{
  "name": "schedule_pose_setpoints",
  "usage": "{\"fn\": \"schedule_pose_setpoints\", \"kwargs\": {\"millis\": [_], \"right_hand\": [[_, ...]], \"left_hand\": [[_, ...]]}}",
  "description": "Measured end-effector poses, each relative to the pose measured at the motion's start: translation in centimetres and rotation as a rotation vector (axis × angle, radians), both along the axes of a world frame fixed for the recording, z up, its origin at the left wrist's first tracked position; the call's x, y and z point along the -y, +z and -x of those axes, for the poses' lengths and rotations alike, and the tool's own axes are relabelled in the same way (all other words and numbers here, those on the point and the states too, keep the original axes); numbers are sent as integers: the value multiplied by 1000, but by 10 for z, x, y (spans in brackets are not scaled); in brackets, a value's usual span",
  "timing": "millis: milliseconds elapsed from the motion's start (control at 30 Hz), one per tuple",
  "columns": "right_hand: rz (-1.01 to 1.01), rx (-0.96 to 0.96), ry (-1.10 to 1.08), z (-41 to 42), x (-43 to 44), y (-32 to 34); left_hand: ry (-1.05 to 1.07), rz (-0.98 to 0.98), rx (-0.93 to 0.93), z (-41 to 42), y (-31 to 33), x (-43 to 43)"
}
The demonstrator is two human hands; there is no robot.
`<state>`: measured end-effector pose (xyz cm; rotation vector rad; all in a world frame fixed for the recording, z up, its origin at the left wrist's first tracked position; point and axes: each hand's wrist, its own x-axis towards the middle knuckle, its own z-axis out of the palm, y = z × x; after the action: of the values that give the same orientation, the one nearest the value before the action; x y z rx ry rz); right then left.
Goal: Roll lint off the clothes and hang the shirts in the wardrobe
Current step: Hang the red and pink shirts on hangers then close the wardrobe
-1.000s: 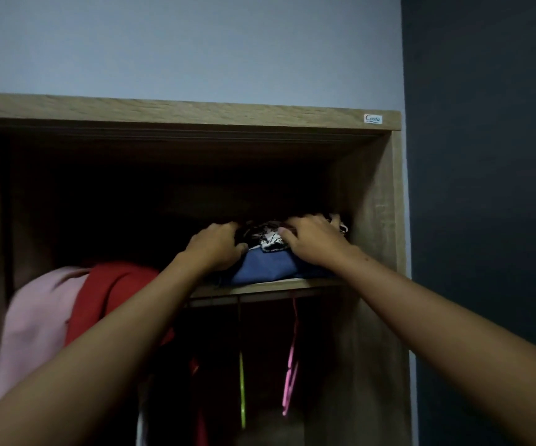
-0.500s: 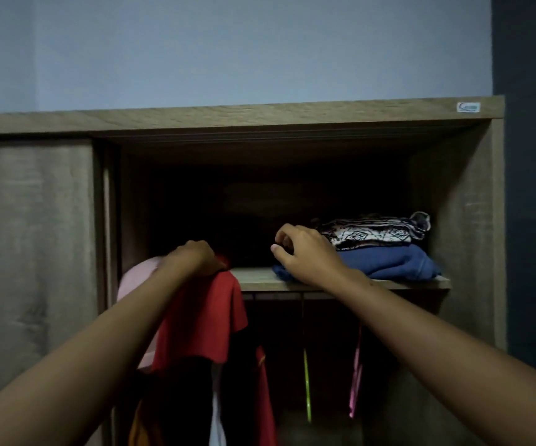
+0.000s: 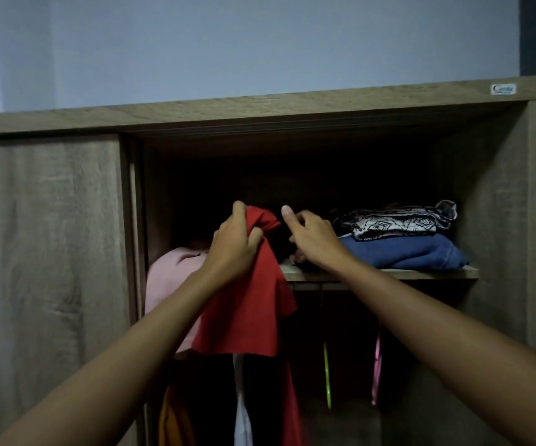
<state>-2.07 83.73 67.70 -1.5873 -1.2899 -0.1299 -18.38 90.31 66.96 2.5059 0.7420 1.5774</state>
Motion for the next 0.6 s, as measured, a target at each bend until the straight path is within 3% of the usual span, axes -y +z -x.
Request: {"fn": "schedule_pose_setpoints", "kwargs": {"millis": [100,200,367,433,533,600], "right_hand": [[91,-54,15,-1,-7,7],[173,-127,61,2,-16,9],[264,43,-61,22,-19,2],[195,11,-63,27,-18,0],[23,-36,-6,39,-2,-1],[-100,23,35,54,22,-5]], "left_hand": [[-196,-68,-50,14,-21,19],[-316,-164,-229,24,-48,34],[-385,-131,-313,41,-75,37],[-377,70,-214,50,-80,40],[-347,537,57,61,-73,44],[-346,792,182,66,-60,40]]}}
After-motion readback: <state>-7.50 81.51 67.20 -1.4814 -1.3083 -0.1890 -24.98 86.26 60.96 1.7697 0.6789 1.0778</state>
